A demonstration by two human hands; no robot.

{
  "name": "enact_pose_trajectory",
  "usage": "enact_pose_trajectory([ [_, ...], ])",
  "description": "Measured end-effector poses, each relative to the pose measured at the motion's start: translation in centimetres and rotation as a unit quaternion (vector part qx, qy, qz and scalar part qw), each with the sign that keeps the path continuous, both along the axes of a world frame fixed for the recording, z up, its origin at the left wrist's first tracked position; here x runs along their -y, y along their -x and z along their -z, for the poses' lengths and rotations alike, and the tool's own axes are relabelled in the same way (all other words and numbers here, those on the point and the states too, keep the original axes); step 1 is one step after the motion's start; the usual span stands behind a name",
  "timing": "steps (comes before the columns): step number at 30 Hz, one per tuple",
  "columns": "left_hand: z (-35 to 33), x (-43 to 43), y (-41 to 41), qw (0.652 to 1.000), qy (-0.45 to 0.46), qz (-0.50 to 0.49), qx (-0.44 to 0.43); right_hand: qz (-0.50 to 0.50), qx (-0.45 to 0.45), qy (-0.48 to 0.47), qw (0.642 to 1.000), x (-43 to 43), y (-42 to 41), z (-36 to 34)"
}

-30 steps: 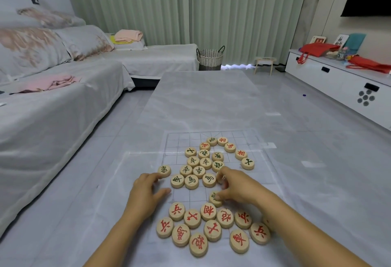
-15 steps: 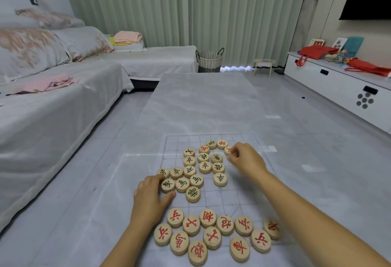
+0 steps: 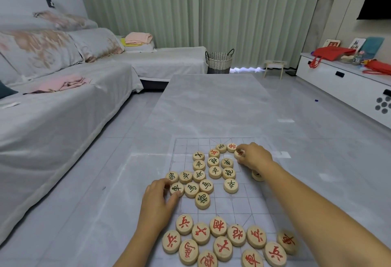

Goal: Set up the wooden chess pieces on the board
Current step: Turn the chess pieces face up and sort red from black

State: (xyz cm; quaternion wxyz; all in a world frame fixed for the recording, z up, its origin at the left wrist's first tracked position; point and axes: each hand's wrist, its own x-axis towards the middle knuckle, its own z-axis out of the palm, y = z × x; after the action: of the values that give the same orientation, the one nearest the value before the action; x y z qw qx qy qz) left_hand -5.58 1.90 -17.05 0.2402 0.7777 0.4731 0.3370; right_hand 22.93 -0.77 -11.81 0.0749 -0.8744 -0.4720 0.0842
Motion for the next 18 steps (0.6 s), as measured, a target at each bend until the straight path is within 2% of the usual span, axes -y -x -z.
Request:
enact_pose_trajectory([
  [7, 0.0, 0.3, 0.0, 1.0, -0.009, -0.004, -0.013, 0.04, -0.01, -0.001, 0.999, 0.1, -1.1, 0.8],
  [10, -0.1, 0.4, 0.0, 1.0, -0.003, -0.002, -0.008, 0.04, 0.015, -0.002, 0.999, -0.4, -1.1, 1.2],
  [15, -0.2, 0.2, 0.1, 1.0, 0.015, 0.01, 0.011, 0.049, -0.003, -0.047, 0.998, -0.3, -1.3, 1.0],
  [18, -0.3, 0.1, 0.3, 0.998, 0.041, 0.018, 0.044, 0.023, -0.059, -0.124, 0.99, 1.6, -1.9, -1.0],
])
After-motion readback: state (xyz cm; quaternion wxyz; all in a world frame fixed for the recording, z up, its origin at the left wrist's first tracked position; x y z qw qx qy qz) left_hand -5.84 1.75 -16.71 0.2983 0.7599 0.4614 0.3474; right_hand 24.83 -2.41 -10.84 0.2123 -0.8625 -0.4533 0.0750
